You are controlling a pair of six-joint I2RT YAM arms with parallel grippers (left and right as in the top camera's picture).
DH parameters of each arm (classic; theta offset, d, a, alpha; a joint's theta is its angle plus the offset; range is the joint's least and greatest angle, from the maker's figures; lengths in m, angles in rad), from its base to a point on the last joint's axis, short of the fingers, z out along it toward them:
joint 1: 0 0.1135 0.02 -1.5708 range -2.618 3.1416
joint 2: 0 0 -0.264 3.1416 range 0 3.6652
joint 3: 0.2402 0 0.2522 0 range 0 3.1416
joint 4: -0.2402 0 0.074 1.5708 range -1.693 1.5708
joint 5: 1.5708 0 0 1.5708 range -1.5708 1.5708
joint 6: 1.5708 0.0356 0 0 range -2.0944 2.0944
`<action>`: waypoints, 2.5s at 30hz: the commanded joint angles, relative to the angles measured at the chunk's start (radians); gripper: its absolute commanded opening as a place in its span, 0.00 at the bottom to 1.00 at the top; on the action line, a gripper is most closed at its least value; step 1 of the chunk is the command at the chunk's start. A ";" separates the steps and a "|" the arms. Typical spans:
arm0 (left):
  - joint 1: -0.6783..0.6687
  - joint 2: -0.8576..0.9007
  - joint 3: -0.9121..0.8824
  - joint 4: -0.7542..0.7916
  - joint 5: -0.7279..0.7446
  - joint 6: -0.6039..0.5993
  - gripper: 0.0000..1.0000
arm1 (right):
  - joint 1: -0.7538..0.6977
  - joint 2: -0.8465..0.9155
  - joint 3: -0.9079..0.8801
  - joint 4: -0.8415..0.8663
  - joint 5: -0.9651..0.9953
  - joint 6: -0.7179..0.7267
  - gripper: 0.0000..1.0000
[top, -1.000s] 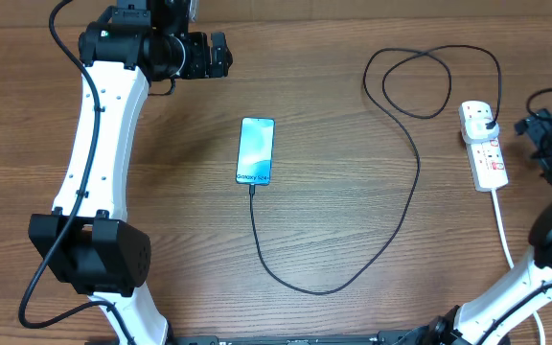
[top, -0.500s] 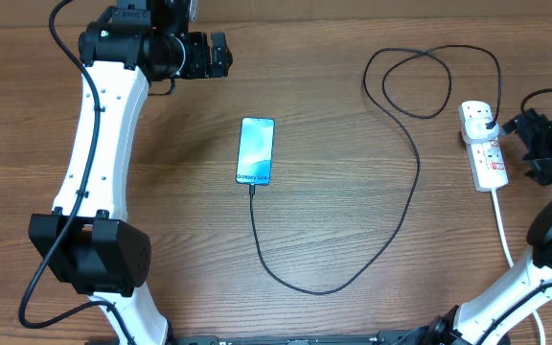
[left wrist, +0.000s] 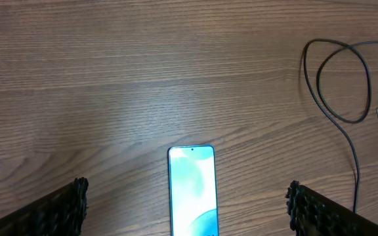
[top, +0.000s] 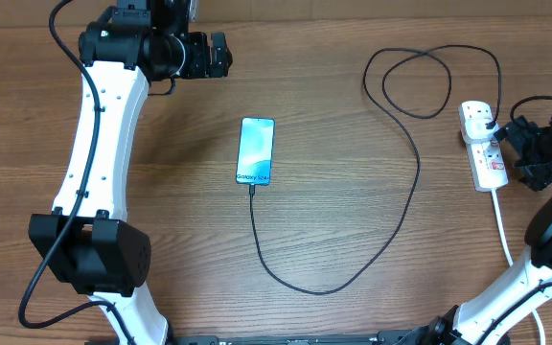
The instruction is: Plug charger to phone and switch on socket
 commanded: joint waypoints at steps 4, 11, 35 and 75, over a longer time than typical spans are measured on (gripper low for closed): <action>-0.006 0.005 -0.003 0.001 -0.009 -0.006 1.00 | 0.012 0.003 -0.019 0.028 0.032 0.026 1.00; -0.007 0.005 -0.003 0.001 -0.009 -0.006 1.00 | 0.019 0.003 -0.019 0.032 0.022 0.025 1.00; -0.001 0.005 -0.003 0.001 -0.009 -0.006 1.00 | 0.045 0.003 -0.019 0.012 -0.064 -0.031 1.00; -0.001 0.005 -0.003 0.001 -0.009 -0.006 1.00 | 0.053 -0.069 0.040 -0.095 -0.074 -0.018 1.00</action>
